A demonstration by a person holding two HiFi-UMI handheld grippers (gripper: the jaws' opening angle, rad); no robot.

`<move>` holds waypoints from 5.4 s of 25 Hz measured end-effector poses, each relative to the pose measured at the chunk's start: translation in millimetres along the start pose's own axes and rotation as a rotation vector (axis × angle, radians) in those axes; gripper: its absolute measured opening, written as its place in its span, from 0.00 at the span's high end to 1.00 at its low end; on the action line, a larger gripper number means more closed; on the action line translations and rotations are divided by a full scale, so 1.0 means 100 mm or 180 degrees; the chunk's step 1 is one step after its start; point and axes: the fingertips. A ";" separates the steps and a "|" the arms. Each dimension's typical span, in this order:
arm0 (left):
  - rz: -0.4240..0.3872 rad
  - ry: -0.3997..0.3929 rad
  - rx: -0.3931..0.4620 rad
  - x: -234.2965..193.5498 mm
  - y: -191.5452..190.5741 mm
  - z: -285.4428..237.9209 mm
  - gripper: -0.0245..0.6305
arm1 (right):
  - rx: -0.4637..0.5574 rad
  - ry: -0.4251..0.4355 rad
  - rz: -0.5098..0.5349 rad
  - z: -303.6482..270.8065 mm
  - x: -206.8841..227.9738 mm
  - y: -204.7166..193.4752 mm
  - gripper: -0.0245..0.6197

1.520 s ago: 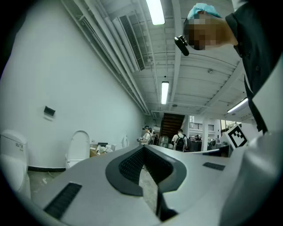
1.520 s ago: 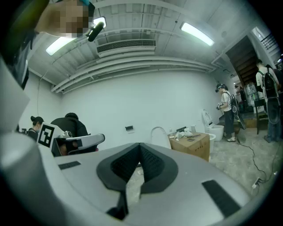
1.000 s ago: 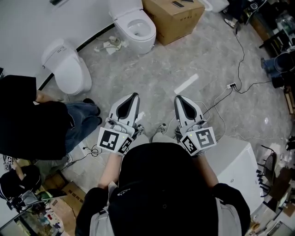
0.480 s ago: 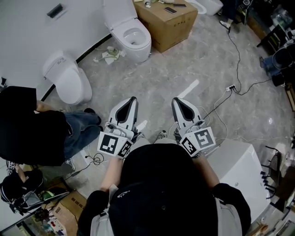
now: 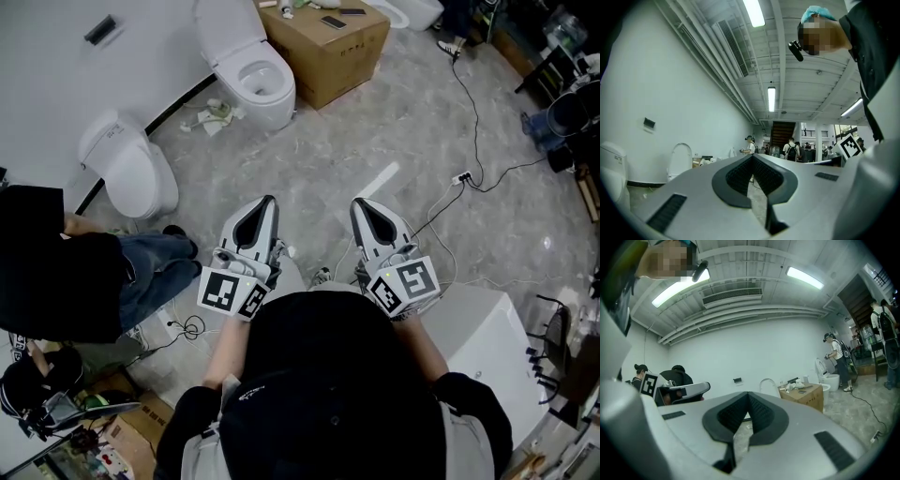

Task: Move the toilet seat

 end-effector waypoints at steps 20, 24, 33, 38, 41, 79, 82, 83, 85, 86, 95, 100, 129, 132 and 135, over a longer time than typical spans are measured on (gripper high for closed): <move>0.0256 -0.0141 -0.0040 -1.25 0.24 -1.25 0.95 | -0.0211 -0.0230 -0.0012 -1.45 0.63 -0.01 0.94; 0.0235 -0.0233 -0.0079 -1.57 0.33 -1.53 0.95 | -0.0233 -0.0280 -0.0004 -1.88 0.74 -0.02 0.94; 0.0247 -0.0300 -0.0085 -2.21 0.60 -1.91 0.95 | -0.0215 -0.0319 0.0027 -2.64 0.77 0.07 0.94; 0.0255 -0.0315 -0.0049 -2.42 0.65 -2.00 0.95 | -0.0212 -0.0311 0.0061 -2.89 0.77 0.05 0.94; 0.0273 -0.0296 -0.0070 -2.51 0.62 -2.03 0.95 | -0.0231 -0.0309 0.0052 -2.98 0.78 0.03 0.94; 0.0042 0.0604 0.0223 -3.24 0.79 -3.76 0.95 | -0.0143 0.0668 0.0040 -4.72 2.38 0.11 0.94; 0.0028 0.0638 0.0257 -3.25 0.78 -3.96 0.95 | -0.0149 0.0683 0.0044 -4.77 2.60 0.10 0.94; 0.0032 0.0645 0.0257 -3.25 0.76 -4.02 0.95 | -0.0164 0.0680 0.0050 -4.79 2.67 0.07 0.94; 0.0053 0.0653 0.0235 -3.26 0.70 -4.10 0.95 | -0.0207 0.0669 0.0053 -4.83 2.79 0.01 0.94; 0.0061 0.0658 0.0221 -3.27 0.67 -4.13 0.95 | -0.0226 0.0666 0.0046 -4.85 2.84 -0.01 0.94; 0.0125 0.0813 0.0256 -3.54 0.65 -4.30 0.95 | -0.0278 0.0792 0.0064 -5.20 2.93 -0.04 0.94; 0.0188 0.0864 0.0254 -3.80 0.62 -4.40 0.95 | -0.0332 0.0860 0.0120 -5.47 2.91 -0.09 0.94; 0.0250 0.0894 0.0223 -5.39 1.09 -5.02 0.95 | -0.0508 0.1256 0.0385 -7.36 2.71 -0.01 0.94; 0.0259 0.0967 0.0200 -5.47 1.08 -5.04 0.95 | -0.0553 0.1352 0.0375 -7.48 2.69 -0.06 0.94; 0.0255 0.1046 0.0202 -5.53 1.06 -5.04 0.95 | -0.0572 0.1484 0.0385 -7.58 2.66 -0.11 0.94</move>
Point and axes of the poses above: the fingertips, and each gripper's own axes: z backward along the fingers, x to its right, y out of its top, and after that the axes turned 12 degrees about z, right-handed
